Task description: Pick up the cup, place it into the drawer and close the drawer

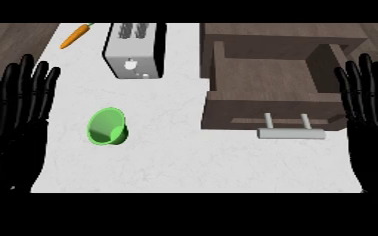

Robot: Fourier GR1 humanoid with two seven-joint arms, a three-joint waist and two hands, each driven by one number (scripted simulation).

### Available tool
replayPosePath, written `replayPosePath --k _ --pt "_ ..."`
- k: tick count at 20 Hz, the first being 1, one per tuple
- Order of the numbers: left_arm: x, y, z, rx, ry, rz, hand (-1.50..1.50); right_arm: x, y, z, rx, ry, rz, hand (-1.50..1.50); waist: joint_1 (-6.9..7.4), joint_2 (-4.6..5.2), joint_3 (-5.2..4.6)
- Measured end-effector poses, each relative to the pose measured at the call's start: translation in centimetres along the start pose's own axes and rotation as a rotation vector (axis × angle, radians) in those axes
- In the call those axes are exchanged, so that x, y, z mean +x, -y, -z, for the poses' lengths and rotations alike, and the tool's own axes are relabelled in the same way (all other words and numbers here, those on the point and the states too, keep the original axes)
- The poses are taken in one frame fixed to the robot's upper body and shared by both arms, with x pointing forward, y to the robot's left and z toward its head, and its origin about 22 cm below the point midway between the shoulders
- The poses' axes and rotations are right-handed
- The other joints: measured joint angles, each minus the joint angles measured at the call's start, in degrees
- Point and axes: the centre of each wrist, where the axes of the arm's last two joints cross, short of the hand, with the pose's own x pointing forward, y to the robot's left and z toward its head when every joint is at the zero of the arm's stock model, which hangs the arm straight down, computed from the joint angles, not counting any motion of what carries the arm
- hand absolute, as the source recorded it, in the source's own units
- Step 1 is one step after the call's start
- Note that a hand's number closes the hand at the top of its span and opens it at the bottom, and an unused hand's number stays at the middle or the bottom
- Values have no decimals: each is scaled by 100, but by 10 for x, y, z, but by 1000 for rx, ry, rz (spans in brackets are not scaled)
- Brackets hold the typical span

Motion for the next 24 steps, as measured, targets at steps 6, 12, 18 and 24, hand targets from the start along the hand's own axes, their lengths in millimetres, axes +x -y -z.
replayPosePath --k 6,12,18,24 --pt "-8 -2 1 8 -16 -2 -150 4 -2 2 41 -10 31 -150 -23 108 159" --pt "-24 10 -1 56 -108 -165 -150 -2 -11 0 94 -74 142 -150 -30 136 195" --pt "-37 16 7 65 -135 -208 -150 1 -10 5 93 -88 163 -150 -32 139 204" --pt "-40 16 4 72 -148 -211 -150 -9 -12 6 105 -95 169 -150 -26 139 204"
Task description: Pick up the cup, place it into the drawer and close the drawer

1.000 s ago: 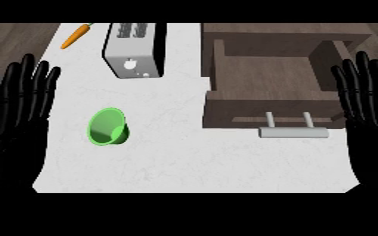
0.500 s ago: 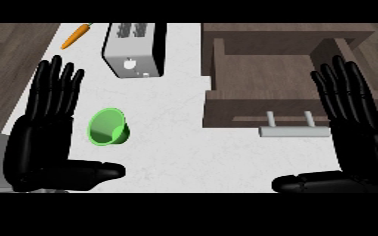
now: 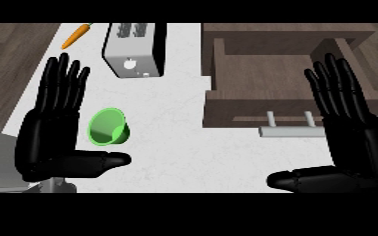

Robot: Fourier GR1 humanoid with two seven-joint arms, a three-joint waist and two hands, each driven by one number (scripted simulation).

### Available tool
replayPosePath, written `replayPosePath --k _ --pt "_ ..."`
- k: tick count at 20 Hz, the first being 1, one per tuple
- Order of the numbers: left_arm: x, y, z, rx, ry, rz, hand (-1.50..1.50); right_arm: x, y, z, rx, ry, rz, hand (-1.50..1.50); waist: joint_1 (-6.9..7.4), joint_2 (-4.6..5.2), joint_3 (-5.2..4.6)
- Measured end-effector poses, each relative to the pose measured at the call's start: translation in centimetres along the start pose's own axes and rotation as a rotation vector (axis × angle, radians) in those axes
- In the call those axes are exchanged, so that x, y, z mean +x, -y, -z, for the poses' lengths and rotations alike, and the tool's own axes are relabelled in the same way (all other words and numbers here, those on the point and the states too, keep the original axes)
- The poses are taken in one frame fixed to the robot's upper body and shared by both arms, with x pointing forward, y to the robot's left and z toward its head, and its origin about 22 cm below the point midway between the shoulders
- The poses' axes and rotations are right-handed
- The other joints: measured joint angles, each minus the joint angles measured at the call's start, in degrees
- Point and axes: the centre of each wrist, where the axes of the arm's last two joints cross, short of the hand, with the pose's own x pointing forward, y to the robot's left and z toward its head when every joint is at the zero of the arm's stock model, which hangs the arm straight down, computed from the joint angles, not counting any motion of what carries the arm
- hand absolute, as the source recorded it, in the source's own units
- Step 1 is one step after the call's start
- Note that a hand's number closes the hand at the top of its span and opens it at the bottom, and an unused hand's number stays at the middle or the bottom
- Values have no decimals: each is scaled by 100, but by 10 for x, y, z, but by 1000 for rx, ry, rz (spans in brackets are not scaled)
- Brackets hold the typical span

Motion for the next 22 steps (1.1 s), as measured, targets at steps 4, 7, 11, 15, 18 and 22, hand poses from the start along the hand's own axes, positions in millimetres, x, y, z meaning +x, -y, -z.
replayPosePath --k 4,7,11,15,18,22 --pt "-3 -2 2 12 -15 3 -150 -2 6 2 -2 0 5 -150 -2 0 2" --pt "-3 -3 -5 23 -27 9 -150 -2 1 1 -1 2 1 -150 1 0 2" --pt "-12 -7 -7 44 -53 20 -150 -1 3 8 -10 10 0 -150 3 1 1" --pt "-27 -10 -11 65 -81 29 -150 -1 6 5 -7 12 2 -150 -2 1 2" --pt "-30 -17 -15 79 -109 40 -150 3 10 9 -13 14 2 -150 2 1 2" --pt "-43 -31 -24 103 -140 59 -150 3 8 3 -11 13 -3 -150 -1 0 1"
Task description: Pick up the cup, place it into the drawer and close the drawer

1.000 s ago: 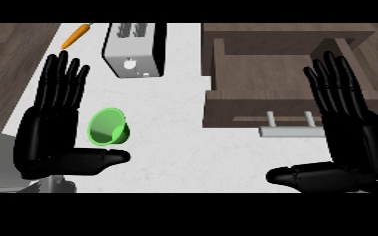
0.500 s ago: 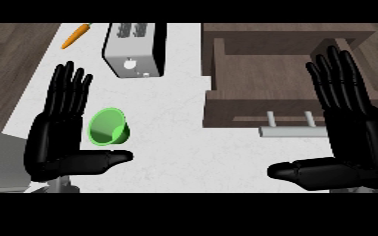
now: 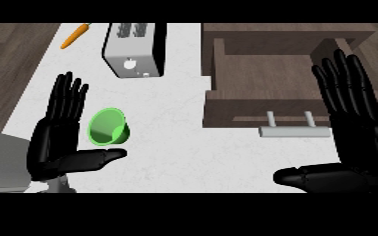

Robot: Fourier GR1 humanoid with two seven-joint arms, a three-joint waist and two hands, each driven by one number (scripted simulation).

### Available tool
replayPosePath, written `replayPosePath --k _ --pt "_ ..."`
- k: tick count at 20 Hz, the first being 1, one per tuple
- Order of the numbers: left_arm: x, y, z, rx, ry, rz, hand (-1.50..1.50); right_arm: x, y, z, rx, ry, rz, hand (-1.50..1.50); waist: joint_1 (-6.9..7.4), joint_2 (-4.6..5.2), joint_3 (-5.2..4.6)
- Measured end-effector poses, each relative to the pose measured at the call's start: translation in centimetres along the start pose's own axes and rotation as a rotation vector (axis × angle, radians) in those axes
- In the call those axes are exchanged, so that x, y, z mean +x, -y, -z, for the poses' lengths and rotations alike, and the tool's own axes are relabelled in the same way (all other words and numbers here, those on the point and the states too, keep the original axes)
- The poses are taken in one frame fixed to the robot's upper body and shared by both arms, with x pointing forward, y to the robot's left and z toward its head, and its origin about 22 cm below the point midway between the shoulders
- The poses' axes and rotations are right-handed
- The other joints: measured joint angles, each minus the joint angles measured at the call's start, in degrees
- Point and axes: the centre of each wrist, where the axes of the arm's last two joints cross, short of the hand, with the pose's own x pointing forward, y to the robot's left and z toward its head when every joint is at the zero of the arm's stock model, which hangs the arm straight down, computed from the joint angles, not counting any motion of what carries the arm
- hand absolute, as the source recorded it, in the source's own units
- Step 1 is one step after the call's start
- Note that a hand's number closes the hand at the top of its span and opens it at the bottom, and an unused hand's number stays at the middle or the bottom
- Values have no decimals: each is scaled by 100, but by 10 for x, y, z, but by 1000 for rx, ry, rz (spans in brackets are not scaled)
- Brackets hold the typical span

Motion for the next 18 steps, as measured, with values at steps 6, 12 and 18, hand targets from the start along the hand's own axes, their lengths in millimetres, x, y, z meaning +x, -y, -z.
replayPosePath --k 6,12,18 --pt "-28 -10 -8 50 -38 26 -150 6 -2 2 9 -1 2 -150 -1 1 -1" --pt "-52 -32 -14 59 -65 39 -150 6 -1 8 14 -2 3 -150 2 2 -1" --pt "-81 -46 -21 67 -101 51 -150 8 3 6 15 0 2 -150 -5 3 0"
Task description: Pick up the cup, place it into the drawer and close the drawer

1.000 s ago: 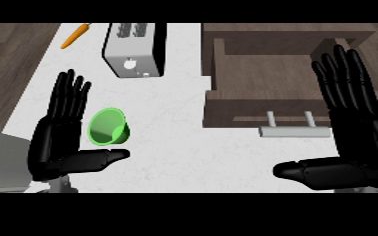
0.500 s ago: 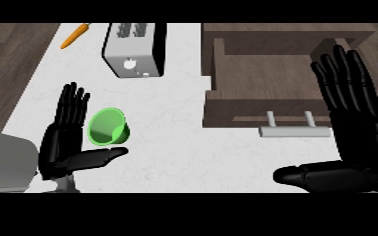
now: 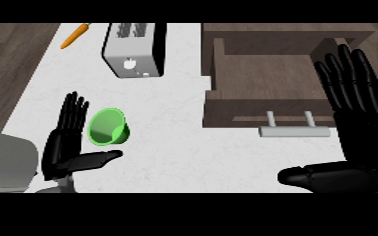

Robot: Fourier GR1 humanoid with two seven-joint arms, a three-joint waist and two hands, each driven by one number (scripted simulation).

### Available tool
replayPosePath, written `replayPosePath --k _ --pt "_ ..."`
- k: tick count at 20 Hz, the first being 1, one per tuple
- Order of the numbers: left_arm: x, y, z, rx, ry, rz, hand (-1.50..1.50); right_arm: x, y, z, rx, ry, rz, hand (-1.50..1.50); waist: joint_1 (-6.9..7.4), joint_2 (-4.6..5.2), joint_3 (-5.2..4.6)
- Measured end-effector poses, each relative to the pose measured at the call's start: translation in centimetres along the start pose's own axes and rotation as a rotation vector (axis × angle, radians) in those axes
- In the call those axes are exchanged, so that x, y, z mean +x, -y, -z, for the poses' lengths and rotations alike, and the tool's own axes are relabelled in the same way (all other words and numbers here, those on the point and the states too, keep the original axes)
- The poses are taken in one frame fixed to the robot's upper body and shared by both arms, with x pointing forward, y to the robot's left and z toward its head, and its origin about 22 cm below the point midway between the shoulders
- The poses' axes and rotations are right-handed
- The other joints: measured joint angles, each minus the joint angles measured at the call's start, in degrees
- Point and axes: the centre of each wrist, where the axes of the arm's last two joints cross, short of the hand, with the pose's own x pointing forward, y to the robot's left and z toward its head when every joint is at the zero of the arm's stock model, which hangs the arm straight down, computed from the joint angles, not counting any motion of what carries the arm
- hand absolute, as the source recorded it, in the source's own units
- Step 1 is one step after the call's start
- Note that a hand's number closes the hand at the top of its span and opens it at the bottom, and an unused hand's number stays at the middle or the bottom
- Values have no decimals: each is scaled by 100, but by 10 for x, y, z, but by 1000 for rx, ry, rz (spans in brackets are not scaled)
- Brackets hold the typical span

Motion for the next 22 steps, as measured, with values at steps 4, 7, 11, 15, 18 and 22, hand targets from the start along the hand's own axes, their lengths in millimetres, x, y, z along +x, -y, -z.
replayPosePath --k 4,7,11,15,18,22 --pt "-18 -7 4 -5 -10 -2 -150 3 -3 0 4 -8 2 -150 -3 -1 0" --pt "-29 -10 -2 6 10 0 -150 1 -5 -4 8 -7 1 -150 2 -10 14" --pt "-41 -16 2 21 13 -5 -150 -1 -3 -2 5 -8 9 -150 -1 -11 17" --pt "-51 -20 3 37 1 -8 -150 2 0 -1 11 -13 4 -150 -4 -4 7" --pt "-63 -23 3 42 -14 -5 -150 3 2 4 11 -20 7 -150 -6 -1 3" --pt "-73 -28 2 45 -27 -1 -150 -2 3 3 19 -16 11 -150 -7 1 -1"
